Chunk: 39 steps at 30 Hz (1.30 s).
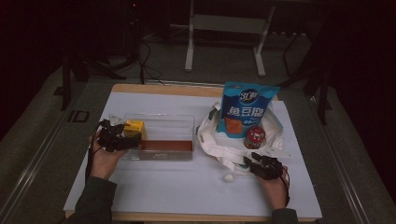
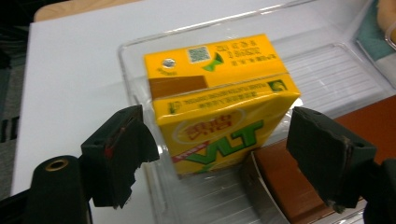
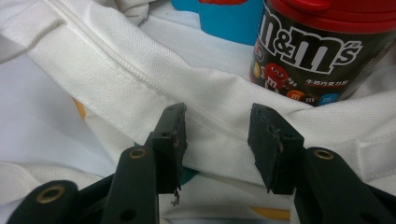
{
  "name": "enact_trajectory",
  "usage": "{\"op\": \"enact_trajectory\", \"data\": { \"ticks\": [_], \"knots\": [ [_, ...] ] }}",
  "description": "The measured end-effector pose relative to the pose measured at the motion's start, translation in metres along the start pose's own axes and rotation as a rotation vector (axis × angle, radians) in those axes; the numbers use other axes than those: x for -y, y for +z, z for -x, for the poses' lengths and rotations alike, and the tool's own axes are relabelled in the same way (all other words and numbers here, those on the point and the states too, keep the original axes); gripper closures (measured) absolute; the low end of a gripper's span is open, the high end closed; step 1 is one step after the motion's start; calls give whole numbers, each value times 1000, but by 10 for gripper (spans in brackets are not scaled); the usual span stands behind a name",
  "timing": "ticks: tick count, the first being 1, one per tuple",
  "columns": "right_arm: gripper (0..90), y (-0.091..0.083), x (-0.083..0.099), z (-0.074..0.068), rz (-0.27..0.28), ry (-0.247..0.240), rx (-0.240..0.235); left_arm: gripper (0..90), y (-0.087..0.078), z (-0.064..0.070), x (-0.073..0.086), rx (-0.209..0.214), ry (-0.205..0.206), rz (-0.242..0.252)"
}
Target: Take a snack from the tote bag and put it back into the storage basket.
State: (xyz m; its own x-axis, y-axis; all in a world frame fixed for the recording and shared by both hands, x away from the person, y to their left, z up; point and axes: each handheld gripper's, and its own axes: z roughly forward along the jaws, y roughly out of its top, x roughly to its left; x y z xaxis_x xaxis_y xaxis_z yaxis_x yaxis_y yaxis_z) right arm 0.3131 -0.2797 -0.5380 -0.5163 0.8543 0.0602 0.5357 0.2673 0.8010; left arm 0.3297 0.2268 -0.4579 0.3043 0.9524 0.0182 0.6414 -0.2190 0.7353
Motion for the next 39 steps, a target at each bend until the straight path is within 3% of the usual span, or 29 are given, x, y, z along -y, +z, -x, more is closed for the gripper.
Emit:
{"op": "enact_trajectory", "data": {
  "ticks": [5, 13, 17, 23, 26, 39],
  "knots": [
    [561, 0, 0, 0, 0, -1, 0, 183, -4, 0, -1, 1, -2, 26],
    [561, 0, 0, 0, 0, 0, 0, 175, -9, 5, -7, 22, 29, 51],
    [561, 0, 0, 0, 0, 0, 0, 170, -12, 10, -10, 5, 51, 63],
    [561, 0, 0, 0, 0, 0, 1, 173, -20, 9, -14, 5, 47, 94],
    [561, 0, 0, 0, 0, 0, 0, 173, -24, 10, -16, 26, 44, 109],
    [559, 1, -2, 0, -12, -3, 4, 159, -36, 26, -22, 141, 110, 164]
  ]
}}
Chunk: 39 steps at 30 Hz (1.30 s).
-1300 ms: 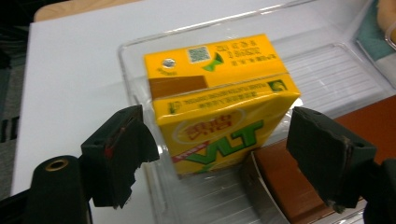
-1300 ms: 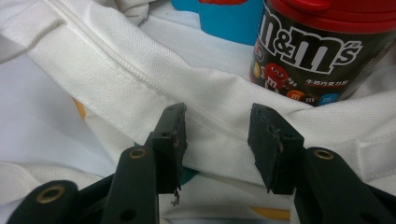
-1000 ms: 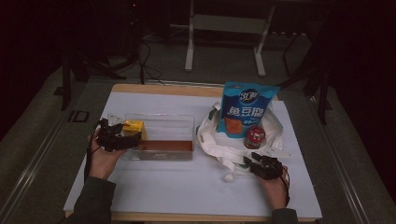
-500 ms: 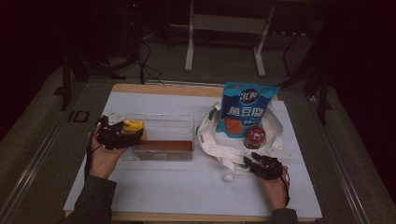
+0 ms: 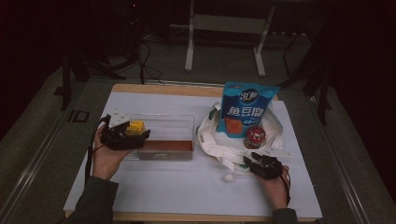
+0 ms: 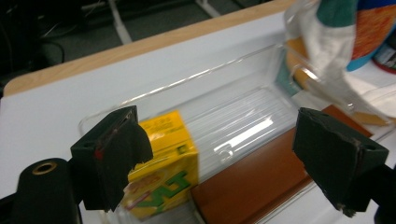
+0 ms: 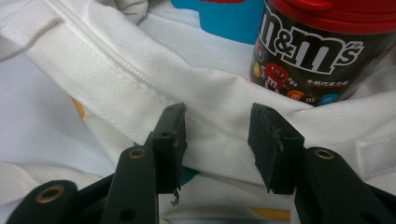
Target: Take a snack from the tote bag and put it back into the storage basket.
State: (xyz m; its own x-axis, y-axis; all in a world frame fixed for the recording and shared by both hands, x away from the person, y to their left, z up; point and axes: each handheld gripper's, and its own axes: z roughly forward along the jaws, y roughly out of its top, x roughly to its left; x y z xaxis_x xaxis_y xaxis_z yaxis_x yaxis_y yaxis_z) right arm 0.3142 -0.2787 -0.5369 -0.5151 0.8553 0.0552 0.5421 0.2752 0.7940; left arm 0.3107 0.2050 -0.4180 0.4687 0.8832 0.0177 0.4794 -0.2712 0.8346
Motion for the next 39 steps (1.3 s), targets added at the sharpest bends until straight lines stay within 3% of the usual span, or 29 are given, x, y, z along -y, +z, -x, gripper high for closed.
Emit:
{"op": "enact_trajectory", "data": {
  "ticks": [5, 12, 21, 28, 39],
  "knots": [
    [558, 1, -2, -2, -12, -7, 18, 170, -3, 9, -2, 38, 26, 22],
    [558, 2, -5, -3, -37, -12, 23, 324, -2, 21, -2, 66, 48, 50],
    [538, 2, -3, -3, -22, 21, 18, 464, 7, 38, 5, 152, 73, 73],
    [558, 0, -7, -4, -37, 39, 28, 512, 16, 48, 12, 213, 94, 70],
    [656, -14, -20, -3, -10, 28, -5, 533, 28, 57, 27, 281, 106, 69]
  ]
}}
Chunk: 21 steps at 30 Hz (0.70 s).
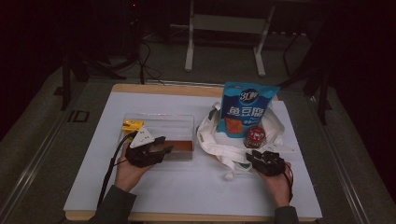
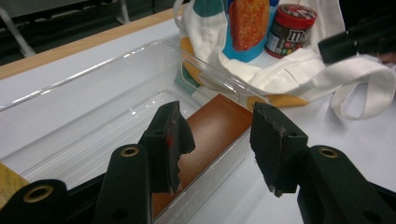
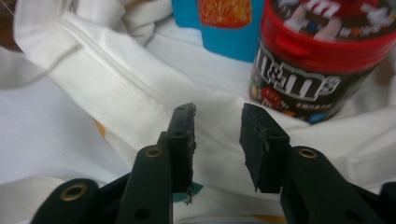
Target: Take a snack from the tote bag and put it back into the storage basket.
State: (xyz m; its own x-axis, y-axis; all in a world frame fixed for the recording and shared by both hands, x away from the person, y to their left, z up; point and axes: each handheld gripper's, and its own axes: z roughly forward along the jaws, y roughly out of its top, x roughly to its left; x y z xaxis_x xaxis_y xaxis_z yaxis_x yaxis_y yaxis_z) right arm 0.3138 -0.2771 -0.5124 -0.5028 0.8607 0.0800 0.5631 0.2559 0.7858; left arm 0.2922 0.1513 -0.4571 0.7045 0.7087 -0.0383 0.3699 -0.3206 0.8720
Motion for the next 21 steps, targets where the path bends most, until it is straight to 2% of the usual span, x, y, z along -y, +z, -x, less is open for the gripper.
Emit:
{"op": "enact_trajectory", "data": {
  "ticks": [5, 7, 15, 21],
  "knots": [
    [675, -8, -10, 1, 20, -4, -11, 550, 2, 5, 5, 39, -3, 13],
    [679, -10, -14, 1, 26, -6, -13, 550, 3, 8, 7, 51, 13, 13],
    [681, -17, -31, 8, 29, -23, 0, 546, 14, 19, 20, 59, 49, 9],
    [685, -20, -41, 14, 37, -27, 12, 562, 24, 23, 31, 67, 59, -6]
  ]
}}
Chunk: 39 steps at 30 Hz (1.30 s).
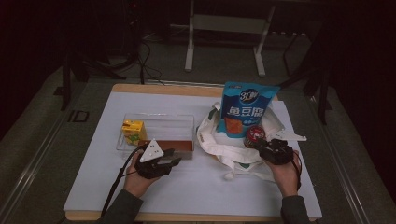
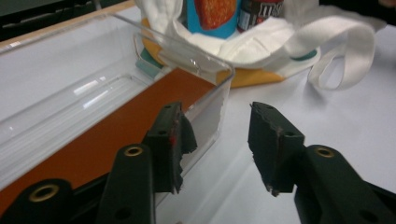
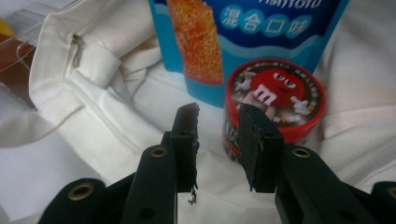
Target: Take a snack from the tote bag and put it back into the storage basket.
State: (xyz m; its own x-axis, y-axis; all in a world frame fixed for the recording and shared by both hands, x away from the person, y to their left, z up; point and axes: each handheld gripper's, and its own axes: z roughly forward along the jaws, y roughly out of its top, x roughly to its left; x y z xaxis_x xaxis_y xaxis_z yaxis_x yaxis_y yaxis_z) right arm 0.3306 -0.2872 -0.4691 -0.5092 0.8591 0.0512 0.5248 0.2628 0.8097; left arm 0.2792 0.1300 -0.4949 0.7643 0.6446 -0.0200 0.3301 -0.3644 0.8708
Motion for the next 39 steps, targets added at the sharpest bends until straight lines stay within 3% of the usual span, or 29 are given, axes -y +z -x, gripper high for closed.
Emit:
{"op": "enact_trajectory", "data": {
  "ticks": [8, 13, 20, 27, 39],
  "knots": [
    [676, 0, -9, 7, -5, 3, 8, 590, 8, 6, 9, 52, 32, -7],
    [666, 0, -16, 9, -8, -6, 19, 582, 13, 7, 13, 77, 30, -18],
    [664, 2, -26, 12, -10, -13, 30, 572, 18, 8, 18, 75, 44, -34],
    [656, 2, -33, 16, -13, -14, 39, 581, 24, 3, 27, 92, 14, -12],
    [636, 4, -42, 22, -22, -23, 54, 564, 32, 6, 31, 90, 46, -45]
  ]
}}
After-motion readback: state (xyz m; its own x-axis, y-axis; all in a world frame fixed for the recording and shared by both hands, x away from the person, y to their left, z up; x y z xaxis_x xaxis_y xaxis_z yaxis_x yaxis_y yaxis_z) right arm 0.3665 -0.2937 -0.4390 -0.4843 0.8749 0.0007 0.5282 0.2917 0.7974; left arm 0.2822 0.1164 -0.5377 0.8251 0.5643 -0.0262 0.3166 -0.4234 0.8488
